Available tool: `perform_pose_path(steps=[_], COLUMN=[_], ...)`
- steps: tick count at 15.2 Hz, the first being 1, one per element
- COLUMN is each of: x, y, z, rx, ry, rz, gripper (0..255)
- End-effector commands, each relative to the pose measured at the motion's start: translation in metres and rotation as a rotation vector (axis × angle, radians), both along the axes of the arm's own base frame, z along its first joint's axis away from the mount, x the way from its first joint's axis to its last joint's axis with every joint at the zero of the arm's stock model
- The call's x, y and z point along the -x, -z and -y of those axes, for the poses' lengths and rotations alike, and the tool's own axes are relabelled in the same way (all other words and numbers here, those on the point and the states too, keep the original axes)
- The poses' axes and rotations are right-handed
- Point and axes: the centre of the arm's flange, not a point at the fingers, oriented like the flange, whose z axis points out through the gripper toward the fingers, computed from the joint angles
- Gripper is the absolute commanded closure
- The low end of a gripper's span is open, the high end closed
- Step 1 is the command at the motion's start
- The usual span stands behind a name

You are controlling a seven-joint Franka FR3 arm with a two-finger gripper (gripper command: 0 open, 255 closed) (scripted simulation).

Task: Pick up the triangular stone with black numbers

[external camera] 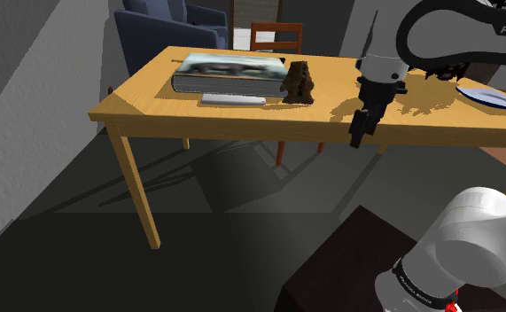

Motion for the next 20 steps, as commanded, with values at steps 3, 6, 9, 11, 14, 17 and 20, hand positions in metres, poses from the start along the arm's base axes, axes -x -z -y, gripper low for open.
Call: perform_pose_path(steps=[3, 6, 9, 11, 14, 17, 20], x=[-0.024, -0.06, -0.096, -0.119, -0.154, -0.188, -0.221], y=[-0.007, -0.018, -0.03, -0.038, -0.051, -0.065, -0.08], z=[-0.004, -0.006, -0.005, -0.003, 0.003, 0.012, 0.025], rx=[0.013, 0.033, 0.054, 0.067, 0.087, 0.107, 0.127], ry=[0.066, 0.166, 0.265, 0.331, 0.431, 0.53, 0.629], rz=[0.013, 0.032, 0.051, 0.064, 0.083, 0.102, 0.121], gripper=[0, 0, 0, 0, 0, 0, 0])
